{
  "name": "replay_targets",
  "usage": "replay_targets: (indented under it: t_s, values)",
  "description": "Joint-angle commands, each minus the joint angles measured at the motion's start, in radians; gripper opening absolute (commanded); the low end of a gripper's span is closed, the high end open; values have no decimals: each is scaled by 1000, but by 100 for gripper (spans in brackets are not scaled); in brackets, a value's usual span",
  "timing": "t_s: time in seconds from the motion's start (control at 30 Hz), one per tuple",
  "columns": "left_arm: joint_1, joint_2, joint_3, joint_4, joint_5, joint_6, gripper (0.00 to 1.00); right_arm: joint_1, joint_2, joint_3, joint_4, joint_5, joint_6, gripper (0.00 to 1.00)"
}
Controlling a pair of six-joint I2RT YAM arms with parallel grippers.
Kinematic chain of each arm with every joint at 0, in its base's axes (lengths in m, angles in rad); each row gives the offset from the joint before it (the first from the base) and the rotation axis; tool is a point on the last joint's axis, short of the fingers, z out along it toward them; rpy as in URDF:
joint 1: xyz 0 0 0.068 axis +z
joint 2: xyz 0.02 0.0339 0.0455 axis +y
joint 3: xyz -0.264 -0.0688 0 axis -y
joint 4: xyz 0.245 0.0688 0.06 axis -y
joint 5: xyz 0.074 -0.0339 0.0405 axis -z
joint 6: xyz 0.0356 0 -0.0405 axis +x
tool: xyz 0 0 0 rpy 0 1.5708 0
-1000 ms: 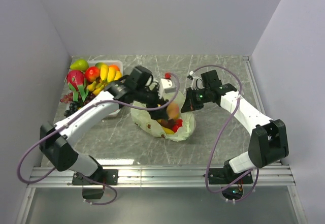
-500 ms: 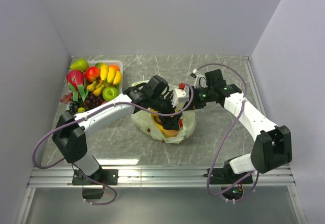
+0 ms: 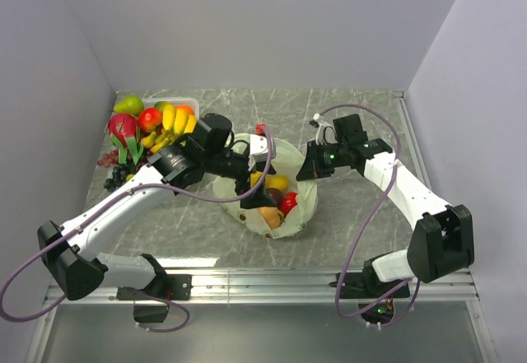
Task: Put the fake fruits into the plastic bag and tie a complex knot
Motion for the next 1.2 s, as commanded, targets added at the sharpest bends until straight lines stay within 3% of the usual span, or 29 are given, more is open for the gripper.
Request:
replay_targets:
  t_s: [0.0, 0.13, 0.4, 0.63, 0.83, 1.03, 1.17]
  values:
    - [-37, 20, -13, 56, 58, 26, 99, -5, 6, 14, 29, -25, -2, 0]
    - [-97, 72, 21, 36, 0, 32, 99, -3, -12, 7, 32, -37, 3, 0]
    - [-144, 18, -158, 351, -189, 315, 97, -3, -32, -6, 31, -54, 6, 0]
    - [-155, 87, -169, 488, -179, 403, 91, -2, -39, -16, 25, -72, 0, 0]
    - [-175, 124, -145, 381, -27, 483, 82, -5, -35, -13, 28, -75, 1, 0]
    - [-205, 134, -149, 335, -28, 566, 71, -5, -29, -14, 32, -85, 4, 0]
    - [-225, 152, -128, 365, -71, 543, 47, -3, -26, -19, 35, -97, 6, 0]
